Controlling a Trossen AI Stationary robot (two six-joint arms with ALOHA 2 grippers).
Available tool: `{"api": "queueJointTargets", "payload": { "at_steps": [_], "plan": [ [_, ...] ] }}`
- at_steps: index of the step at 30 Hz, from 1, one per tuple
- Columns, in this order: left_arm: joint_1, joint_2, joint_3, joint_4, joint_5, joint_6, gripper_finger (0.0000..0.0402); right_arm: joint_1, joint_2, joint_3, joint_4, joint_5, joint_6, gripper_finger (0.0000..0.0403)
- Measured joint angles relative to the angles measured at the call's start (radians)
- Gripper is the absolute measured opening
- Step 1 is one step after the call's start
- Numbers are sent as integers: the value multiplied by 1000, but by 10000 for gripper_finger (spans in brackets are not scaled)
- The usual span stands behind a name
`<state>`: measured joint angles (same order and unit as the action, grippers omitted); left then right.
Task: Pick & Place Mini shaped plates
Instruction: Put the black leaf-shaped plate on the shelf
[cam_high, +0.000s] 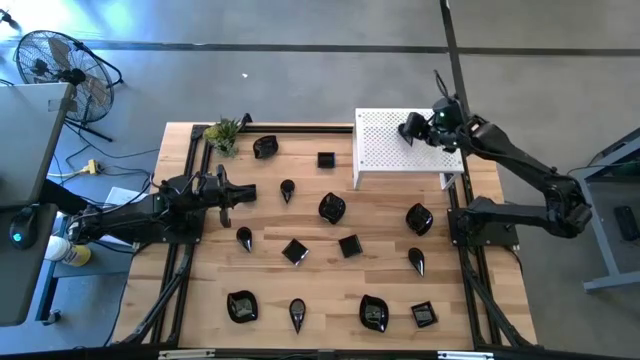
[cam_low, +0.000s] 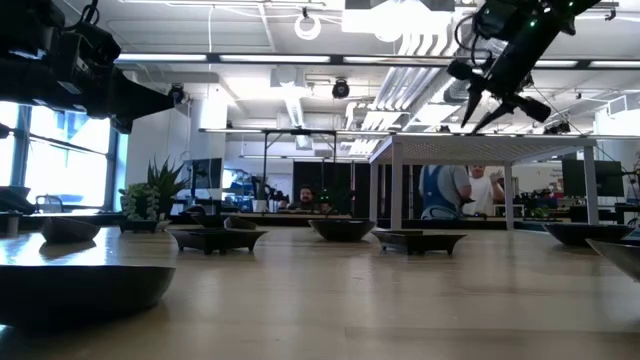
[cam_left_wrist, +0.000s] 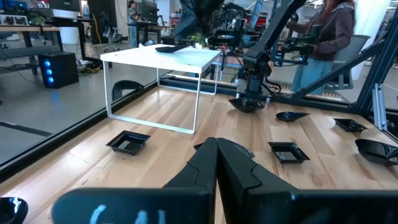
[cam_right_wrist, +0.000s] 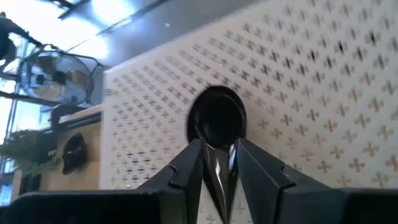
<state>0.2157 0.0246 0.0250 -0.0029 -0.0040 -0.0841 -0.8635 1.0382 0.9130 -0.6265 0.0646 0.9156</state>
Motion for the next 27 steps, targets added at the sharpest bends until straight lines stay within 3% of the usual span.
{"api": "queueJointTargets", "payload": {
  "at_steps": [6,12,19,25,27],
  "plan": [
    [0,0,0,0,0,0,1,0,-31,21,-68,4,-158,85],
    [0,0,0,0,0,0,1,10,-22,21,-107,-41,-324,47],
    [0,0,0,0,0,0,1,56,-24,21,-51,-18,-591,4],
    [0,0,0,0,0,0,1,124,-24,21,52,0,-791,2],
    [0,0,0,0,0,0,1,163,-30,-5,163,-13,-809,1]
  ]
}}
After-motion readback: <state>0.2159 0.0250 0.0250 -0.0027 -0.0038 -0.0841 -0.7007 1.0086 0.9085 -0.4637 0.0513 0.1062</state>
